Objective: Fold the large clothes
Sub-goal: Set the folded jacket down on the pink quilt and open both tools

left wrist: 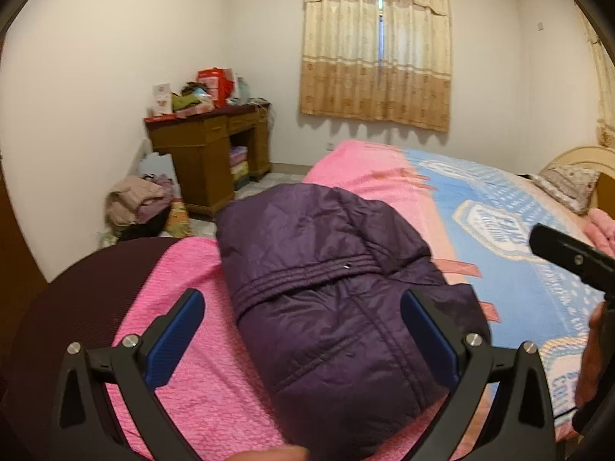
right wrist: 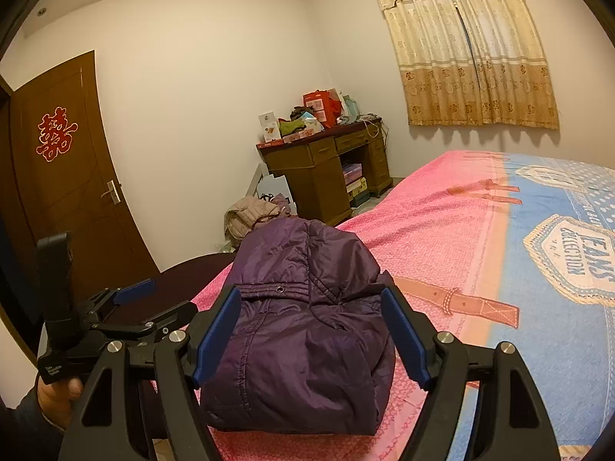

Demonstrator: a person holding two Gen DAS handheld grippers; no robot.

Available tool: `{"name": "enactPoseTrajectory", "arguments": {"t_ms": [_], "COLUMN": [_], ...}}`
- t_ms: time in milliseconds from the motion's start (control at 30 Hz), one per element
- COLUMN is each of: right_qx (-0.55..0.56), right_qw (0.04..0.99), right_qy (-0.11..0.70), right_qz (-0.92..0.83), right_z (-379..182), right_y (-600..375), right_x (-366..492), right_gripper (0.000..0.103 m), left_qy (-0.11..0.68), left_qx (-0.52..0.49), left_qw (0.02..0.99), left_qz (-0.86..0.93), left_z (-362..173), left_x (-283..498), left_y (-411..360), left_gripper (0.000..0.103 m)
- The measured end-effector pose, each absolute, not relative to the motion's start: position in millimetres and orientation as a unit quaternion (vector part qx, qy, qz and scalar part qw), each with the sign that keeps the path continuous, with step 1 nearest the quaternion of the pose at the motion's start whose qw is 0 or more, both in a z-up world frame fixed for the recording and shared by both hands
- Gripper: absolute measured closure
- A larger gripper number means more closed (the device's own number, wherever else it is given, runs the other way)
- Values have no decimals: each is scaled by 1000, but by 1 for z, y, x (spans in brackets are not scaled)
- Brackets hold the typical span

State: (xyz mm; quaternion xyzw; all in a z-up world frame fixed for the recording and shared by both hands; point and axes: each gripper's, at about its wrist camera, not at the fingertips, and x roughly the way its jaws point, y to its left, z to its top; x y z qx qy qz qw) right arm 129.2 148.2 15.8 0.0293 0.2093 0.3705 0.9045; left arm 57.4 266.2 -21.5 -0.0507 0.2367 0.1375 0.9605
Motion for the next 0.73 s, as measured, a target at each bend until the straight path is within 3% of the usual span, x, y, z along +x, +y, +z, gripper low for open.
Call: {"name": "enactPoseTrajectory", "arguments": {"t_ms": [733], "right_qx": [23], "right_qw": [899], "right_qy": [217], "right_qz": [379], "right_z": [11], "right_y": [152], "right_x": [125], "right_gripper": [27], "left_qy": [231], "left_qx": [-46], "left_qw": [961], "left_qz": [142], "left_z": [-20], "left_x": [55], "left_y": [276], "left_gripper": [0]}}
